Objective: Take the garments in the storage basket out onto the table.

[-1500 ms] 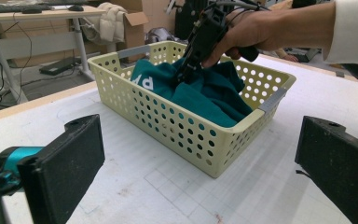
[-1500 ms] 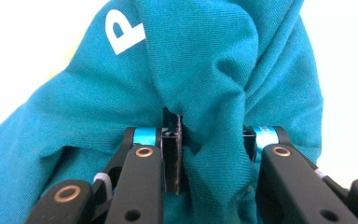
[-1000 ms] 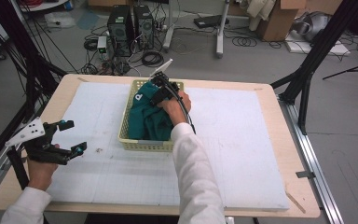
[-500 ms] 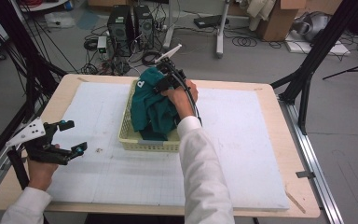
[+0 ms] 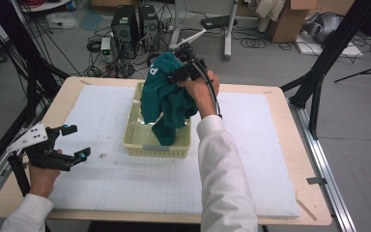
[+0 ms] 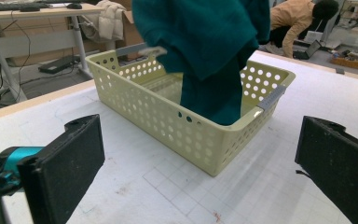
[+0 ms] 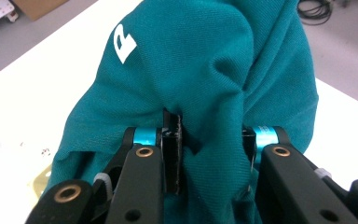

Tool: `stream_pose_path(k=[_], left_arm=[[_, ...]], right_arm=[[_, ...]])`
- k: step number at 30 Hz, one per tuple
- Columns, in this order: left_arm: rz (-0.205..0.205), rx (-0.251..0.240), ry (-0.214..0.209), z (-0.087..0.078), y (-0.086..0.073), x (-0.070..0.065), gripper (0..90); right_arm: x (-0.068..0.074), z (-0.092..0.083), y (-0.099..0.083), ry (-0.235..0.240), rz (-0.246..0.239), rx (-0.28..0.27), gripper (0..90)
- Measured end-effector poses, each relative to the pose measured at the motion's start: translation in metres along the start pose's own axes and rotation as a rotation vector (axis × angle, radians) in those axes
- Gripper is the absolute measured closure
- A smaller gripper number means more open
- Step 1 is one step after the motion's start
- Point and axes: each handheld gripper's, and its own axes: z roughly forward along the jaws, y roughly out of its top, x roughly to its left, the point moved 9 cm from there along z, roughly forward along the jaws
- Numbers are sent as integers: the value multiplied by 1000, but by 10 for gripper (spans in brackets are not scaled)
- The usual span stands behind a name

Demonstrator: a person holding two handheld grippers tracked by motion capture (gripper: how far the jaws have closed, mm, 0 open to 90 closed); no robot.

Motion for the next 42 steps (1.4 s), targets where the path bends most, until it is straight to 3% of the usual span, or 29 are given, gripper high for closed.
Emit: stream_pose_path(k=[12, 35, 42], left_arm=[[3, 8, 0, 2, -1, 0, 17], [14, 25, 4, 3, -3, -1, 18], [20, 33, 6, 4, -3, -2, 18]], right_arm=[[-22, -53, 1, -55, 12, -44, 722], [-68, -132, -29, -145, 63, -86, 722], [-81, -145, -47, -168, 81, -80, 721]])
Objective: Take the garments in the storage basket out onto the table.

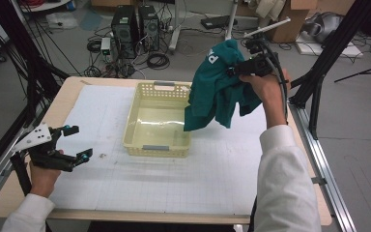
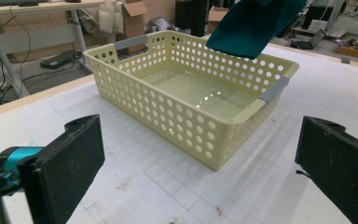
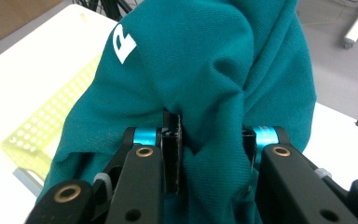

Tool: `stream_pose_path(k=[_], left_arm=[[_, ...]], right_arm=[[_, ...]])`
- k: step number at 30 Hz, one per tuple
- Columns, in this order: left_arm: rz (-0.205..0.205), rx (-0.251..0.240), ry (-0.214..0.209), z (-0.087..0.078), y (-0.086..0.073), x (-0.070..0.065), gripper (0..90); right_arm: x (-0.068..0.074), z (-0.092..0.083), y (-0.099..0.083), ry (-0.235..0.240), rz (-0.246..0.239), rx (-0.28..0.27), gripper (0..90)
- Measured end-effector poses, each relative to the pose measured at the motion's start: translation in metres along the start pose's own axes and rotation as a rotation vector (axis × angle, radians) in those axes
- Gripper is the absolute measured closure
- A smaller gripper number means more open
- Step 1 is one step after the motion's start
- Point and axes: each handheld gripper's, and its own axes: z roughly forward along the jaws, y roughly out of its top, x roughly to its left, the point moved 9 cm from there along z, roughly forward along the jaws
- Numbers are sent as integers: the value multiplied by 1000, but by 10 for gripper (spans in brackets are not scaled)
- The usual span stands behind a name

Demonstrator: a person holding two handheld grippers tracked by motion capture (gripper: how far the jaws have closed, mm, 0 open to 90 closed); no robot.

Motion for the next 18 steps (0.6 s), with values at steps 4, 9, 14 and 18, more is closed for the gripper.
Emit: stream_pose_path(k=[4, 9, 14, 18], left_arm=[[3, 5, 1, 0, 0, 0, 17], [3, 8, 4, 0, -1, 0, 17], [5, 12, 5, 1, -1, 0, 18], [5, 14, 6, 0, -1, 0, 17]], right_arm=[[-10, -2, -10, -9, 13, 0, 721], [-23, -4, -22, -25, 35, 1, 721], [-33, 3, -36, -39, 47, 2, 720], [-39, 15, -49, -40, 61, 10, 718]])
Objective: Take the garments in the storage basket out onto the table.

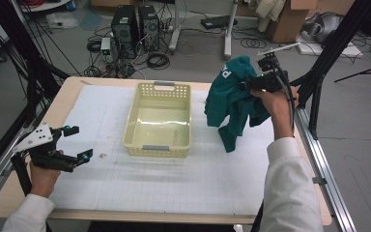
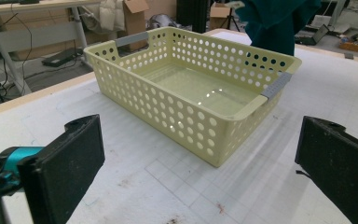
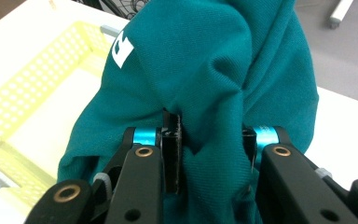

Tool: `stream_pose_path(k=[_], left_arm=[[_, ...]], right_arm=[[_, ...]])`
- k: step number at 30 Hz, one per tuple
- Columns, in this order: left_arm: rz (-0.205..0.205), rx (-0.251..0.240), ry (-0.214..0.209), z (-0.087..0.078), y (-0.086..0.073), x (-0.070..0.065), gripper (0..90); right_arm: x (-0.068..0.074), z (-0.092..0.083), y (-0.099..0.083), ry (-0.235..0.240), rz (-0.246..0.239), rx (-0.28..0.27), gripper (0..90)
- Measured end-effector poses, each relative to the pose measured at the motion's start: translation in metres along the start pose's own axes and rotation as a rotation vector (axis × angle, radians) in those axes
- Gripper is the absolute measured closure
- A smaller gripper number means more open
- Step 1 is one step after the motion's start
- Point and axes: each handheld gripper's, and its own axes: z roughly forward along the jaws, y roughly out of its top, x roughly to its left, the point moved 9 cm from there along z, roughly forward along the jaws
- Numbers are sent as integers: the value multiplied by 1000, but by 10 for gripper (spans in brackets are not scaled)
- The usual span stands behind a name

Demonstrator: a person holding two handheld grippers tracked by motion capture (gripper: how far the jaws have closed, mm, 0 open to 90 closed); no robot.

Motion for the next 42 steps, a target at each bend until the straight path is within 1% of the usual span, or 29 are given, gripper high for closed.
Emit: stream_pose_path(k=[2, 3, 4, 5, 7, 9, 13, 14, 16, 20, 21, 24, 25, 26, 27, 28, 29, 31, 35, 36, 39, 40, 41, 42], left_arm=[[1, 1, 1, 0, 0, 0, 17], [1, 2, 0, 0, 0, 0, 17], [0, 1, 1, 0, 0, 1, 17], [-1, 0, 2, 0, 0, 1, 17], [-1, 0, 1, 0, 0, 1, 17], [0, 2, 0, 0, 0, 1, 17], [2, 2, 0, 0, 0, 1, 17], [0, 1, 0, 0, 0, 1, 17], [-1, 1, 2, 0, 0, 1, 18], [-1, -1, 1, -1, 0, 1, 17], [-2, -1, 1, -1, 0, 1, 18], [-2, -1, 1, -1, 0, 1, 17], [-2, -1, 2, -1, 0, 1, 17], [-2, -2, 2, -1, 0, 1, 18], [-1, -1, 2, -1, 0, 1, 18], [0, 0, 3, -1, 0, 1, 18], [0, 1, 4, -1, 0, 1, 18], [-1, -2, 3, -1, 0, 1, 17], [-4, -2, 5, -1, 0, 2, 17], [-3, -2, 6, -1, 0, 2, 17], [-3, -3, 6, -1, 0, 1, 17], [-1, -2, 4, -1, 0, 1, 17], [-2, -3, 5, -1, 0, 1, 18], [-2, -3, 5, -1, 0, 1, 18]], right_arm=[[-3, 8, -7, -1, 10, 10, 718], [-3, 8, -7, -1, 10, 10, 718], [-5, 15, -13, -2, 10, 19, 718], [-5, 18, -16, -1, 11, 23, 718], [-6, 21, -19, 1, 11, 26, 718], [-8, 29, -24, 3, 20, 31, 717], [-10, 36, -28, 1, 28, 45, 716], [-10, 37, -28, -2, 23, 45, 716], [-10, 40, -30, -3, 27, 43, 716], [-13, 47, -38, -5, 38, 57, 715], [-14, 52, -43, -7, 44, 67, 714], [-17, 60, -52, -4, 61, 84, 712], [-17, 60, -52, -4, 61, 84, 712], [-18, 65, -57, -5, 65, 94, 708], [-18, 65, -57, -5, 65, 94, 708], [-19, 71, -62, -2, 75, 109, 701], [-19, 71, -62, -2, 75, 109, 701], [-19, 76, -64, -5, 85, 126, 699], [-18, 80, -64, -10, 76, 135, 688], [-17, 82, -65, -12, 67, 145, 656], [-15, 85, -67, -9, 63, 163, 619], [-15, 85, -67, -9, 63, 163, 619], [-14, 87, -68, -10, 63, 177, 592], [-13, 88, -69, -10, 54, 183, 581]])
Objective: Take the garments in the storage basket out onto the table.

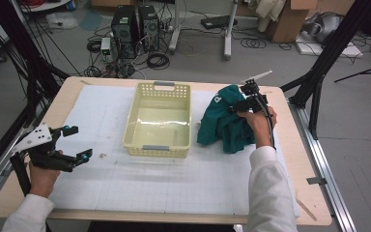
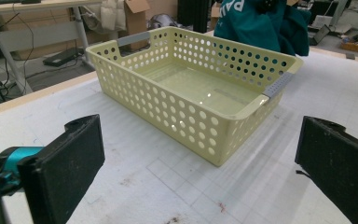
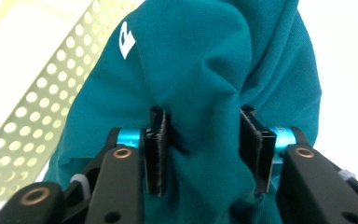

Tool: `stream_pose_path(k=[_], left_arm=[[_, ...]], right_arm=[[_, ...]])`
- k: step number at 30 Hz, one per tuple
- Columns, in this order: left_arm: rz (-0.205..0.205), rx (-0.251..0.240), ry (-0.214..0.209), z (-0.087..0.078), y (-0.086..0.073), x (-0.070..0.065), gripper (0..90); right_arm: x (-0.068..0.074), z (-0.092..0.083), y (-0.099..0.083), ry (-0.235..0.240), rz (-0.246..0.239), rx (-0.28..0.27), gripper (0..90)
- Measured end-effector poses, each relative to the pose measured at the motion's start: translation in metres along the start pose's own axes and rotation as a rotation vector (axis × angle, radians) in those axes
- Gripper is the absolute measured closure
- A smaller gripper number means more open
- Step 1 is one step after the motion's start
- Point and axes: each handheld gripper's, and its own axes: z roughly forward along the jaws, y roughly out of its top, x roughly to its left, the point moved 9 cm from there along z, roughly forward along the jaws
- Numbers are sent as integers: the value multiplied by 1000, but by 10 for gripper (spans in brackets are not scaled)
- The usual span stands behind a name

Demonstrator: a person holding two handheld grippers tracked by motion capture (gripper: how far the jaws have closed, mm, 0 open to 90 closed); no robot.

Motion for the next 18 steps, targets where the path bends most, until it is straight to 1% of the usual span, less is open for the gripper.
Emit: stream_pose_path(k=[3, 5, 7, 8, 10, 12, 14, 15, 16, 18], left_arm=[[1, -1, -2, 0, 0, 0, 18], [1, 0, -2, 0, 0, 0, 18], [1, -1, -2, 0, 0, 0, 17], [1, -1, -2, 0, 0, 0, 17], [1, 0, -1, 0, 0, 0, 17], [2, 1, -1, 0, 0, 0, 17], [2, 2, -1, 0, 0, 0, 17], [2, 1, 0, 0, 0, 0, 18], [1, 1, -1, 0, 0, 0, 18], [1, 1, 0, 0, 0, 0, 17]], right_arm=[[0, 3, 0, -11, 2, 6, 535], [1, 4, -1, -8, 4, 15, 495], [2, 5, -2, 2, 8, 21, 423], [2, 5, -2, 2, 8, 21, 423], [3, 5, -3, 8, 2, 25, 361], [3, 5, -3, 12, 5, 26, 350], [5, 4, -4, 19, -15, 26, 302], [6, 4, -4, 22, -11, 28, 263], [6, 4, -4, 22, -11, 28, 263], [6, 4, -5, 24, -27, 31, 143]])
